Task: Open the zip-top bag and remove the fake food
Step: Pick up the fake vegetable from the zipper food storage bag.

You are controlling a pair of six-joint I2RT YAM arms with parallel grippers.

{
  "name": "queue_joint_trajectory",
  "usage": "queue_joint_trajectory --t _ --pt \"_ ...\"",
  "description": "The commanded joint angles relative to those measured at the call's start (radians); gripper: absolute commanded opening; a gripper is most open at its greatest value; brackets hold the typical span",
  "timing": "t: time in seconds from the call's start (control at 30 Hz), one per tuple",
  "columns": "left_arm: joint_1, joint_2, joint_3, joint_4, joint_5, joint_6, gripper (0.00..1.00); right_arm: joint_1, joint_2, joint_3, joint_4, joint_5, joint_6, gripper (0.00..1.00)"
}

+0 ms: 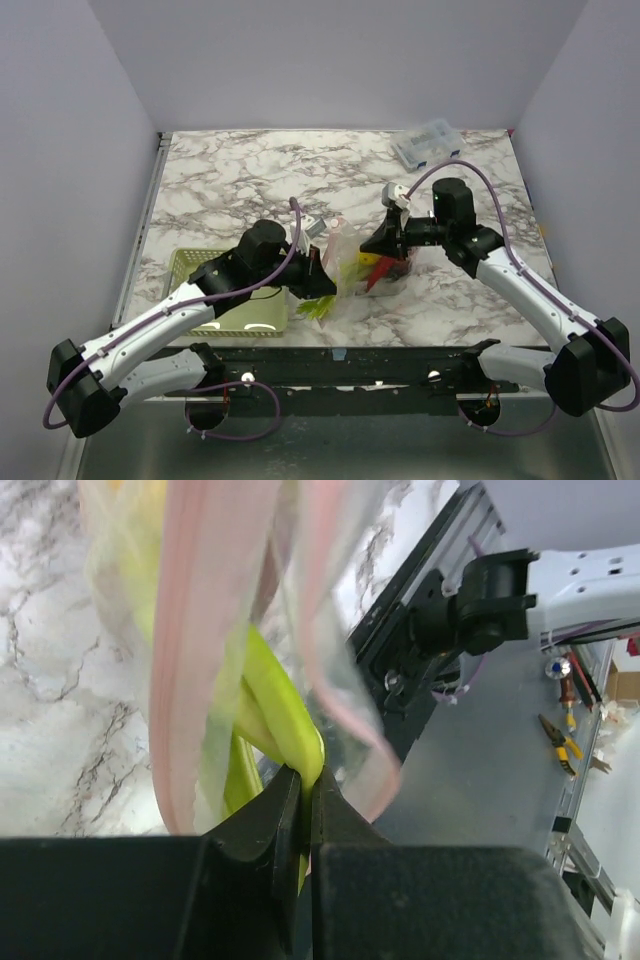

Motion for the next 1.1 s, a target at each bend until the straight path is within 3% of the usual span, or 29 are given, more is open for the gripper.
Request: queue_joint_trajectory --t 0.0,0.7,1.07 --pt "0.014 -0.056 0.066 0.041 -0.026 -0.001 0.00 0.000 -0.044 -0.038 -0.019 0.021 -0.082 0.00" --pt "0.099 -0.100 0.217 -0.111 0.096 0.012 0.00 0.001 -0.074 -0.160 -0.002 0.082 -0.162 0.00" --pt "0.176 -0.195 0.241 -0.245 0.062 0.074 0.00 0.000 -0.083 -0.171 -0.001 0.086 -0.167 0.00"
